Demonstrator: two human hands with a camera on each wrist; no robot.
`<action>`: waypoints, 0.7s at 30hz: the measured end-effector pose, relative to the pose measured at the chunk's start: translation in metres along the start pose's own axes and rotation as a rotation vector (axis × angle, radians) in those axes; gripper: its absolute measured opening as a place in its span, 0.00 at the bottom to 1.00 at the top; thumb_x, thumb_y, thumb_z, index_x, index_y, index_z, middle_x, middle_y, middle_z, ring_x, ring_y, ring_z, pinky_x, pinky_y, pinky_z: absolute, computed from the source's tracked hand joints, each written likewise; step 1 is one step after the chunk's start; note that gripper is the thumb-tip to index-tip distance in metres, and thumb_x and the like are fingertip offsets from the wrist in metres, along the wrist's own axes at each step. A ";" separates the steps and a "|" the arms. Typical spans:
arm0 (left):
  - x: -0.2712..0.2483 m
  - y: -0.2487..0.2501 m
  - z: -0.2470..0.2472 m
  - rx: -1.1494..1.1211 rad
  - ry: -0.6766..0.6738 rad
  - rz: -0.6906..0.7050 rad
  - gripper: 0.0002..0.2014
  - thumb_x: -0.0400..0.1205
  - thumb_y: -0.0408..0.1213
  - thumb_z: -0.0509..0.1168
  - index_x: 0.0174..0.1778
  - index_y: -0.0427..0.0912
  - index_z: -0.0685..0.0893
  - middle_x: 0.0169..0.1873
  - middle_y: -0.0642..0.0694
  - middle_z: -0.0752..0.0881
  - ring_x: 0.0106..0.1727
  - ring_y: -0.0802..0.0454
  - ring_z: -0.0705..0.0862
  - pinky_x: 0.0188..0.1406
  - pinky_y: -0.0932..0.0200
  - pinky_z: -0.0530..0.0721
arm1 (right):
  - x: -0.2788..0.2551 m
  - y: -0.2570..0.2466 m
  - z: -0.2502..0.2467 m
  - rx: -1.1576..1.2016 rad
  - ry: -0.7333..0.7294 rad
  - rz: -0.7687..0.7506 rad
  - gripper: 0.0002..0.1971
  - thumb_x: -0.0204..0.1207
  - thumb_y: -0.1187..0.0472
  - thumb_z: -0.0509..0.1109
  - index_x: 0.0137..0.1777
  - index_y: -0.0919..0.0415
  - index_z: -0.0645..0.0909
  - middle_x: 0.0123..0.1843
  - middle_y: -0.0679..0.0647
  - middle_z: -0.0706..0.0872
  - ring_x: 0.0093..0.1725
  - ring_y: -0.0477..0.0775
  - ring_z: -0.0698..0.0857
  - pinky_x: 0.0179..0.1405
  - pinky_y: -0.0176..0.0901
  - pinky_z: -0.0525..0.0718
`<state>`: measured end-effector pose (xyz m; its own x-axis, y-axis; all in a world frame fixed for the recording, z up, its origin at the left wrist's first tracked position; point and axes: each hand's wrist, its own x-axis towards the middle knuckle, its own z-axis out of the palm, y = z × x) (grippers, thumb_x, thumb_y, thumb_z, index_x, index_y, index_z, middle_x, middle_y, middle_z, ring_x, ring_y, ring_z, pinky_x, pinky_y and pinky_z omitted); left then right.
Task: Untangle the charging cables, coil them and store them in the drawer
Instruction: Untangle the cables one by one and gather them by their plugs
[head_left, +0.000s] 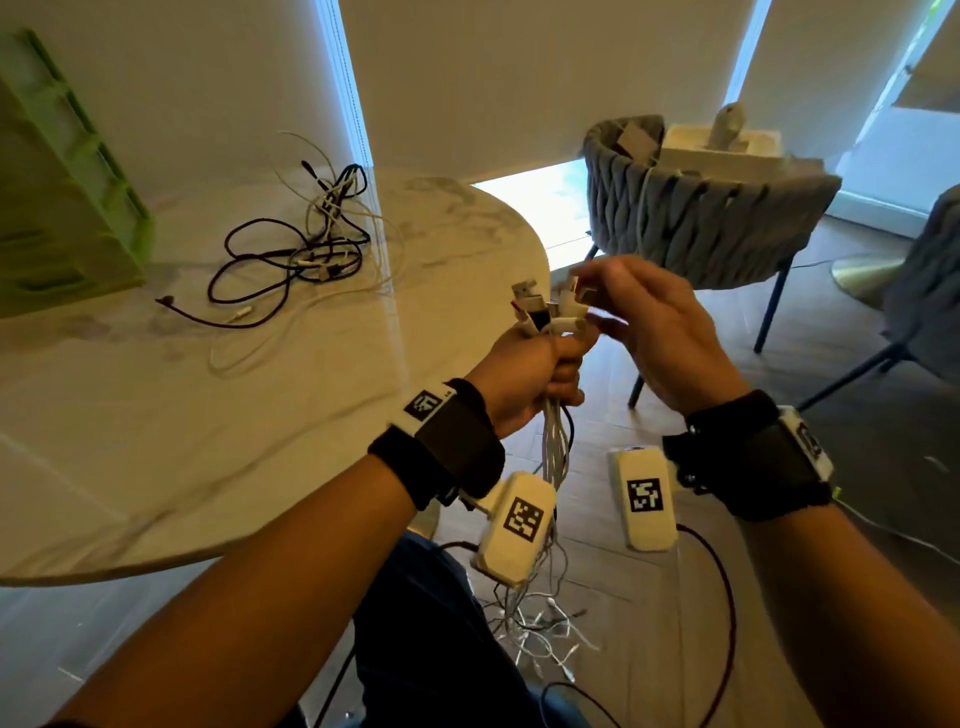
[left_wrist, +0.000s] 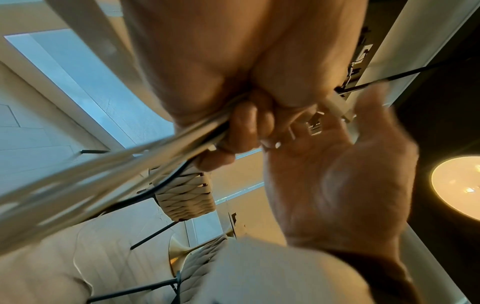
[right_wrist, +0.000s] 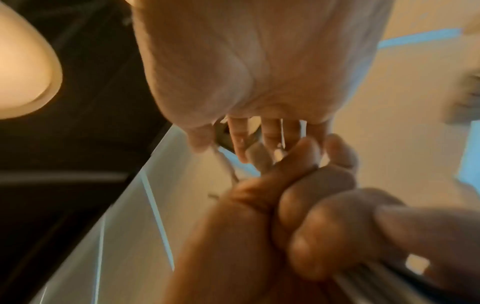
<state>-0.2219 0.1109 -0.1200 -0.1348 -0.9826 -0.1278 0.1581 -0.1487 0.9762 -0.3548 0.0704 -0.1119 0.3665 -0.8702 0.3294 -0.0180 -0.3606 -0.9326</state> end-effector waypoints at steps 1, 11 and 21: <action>-0.002 -0.001 0.002 0.017 0.027 -0.001 0.12 0.87 0.25 0.53 0.39 0.38 0.73 0.17 0.53 0.62 0.17 0.59 0.59 0.35 0.52 0.54 | -0.001 -0.008 0.008 -0.059 -0.027 -0.084 0.12 0.88 0.55 0.55 0.61 0.49 0.79 0.56 0.44 0.85 0.57 0.37 0.84 0.52 0.29 0.83; -0.023 -0.003 -0.014 0.252 0.036 0.106 0.12 0.87 0.22 0.52 0.42 0.40 0.75 0.39 0.38 0.77 0.36 0.44 0.77 0.38 0.53 0.81 | 0.007 -0.030 0.043 -0.596 -0.309 -0.341 0.21 0.70 0.37 0.65 0.53 0.50 0.85 0.49 0.46 0.82 0.48 0.43 0.81 0.48 0.28 0.78; -0.018 -0.002 -0.013 0.232 0.055 0.086 0.09 0.82 0.18 0.55 0.44 0.31 0.80 0.27 0.42 0.78 0.23 0.55 0.75 0.34 0.53 0.78 | 0.020 -0.028 0.049 -0.711 -0.032 -0.283 0.10 0.79 0.55 0.71 0.40 0.58 0.76 0.35 0.42 0.72 0.34 0.39 0.73 0.39 0.17 0.69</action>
<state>-0.2072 0.1270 -0.1217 -0.0765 -0.9960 -0.0458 -0.0628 -0.0411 0.9972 -0.3014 0.0799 -0.0866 0.4731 -0.7061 0.5269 -0.5095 -0.7072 -0.4902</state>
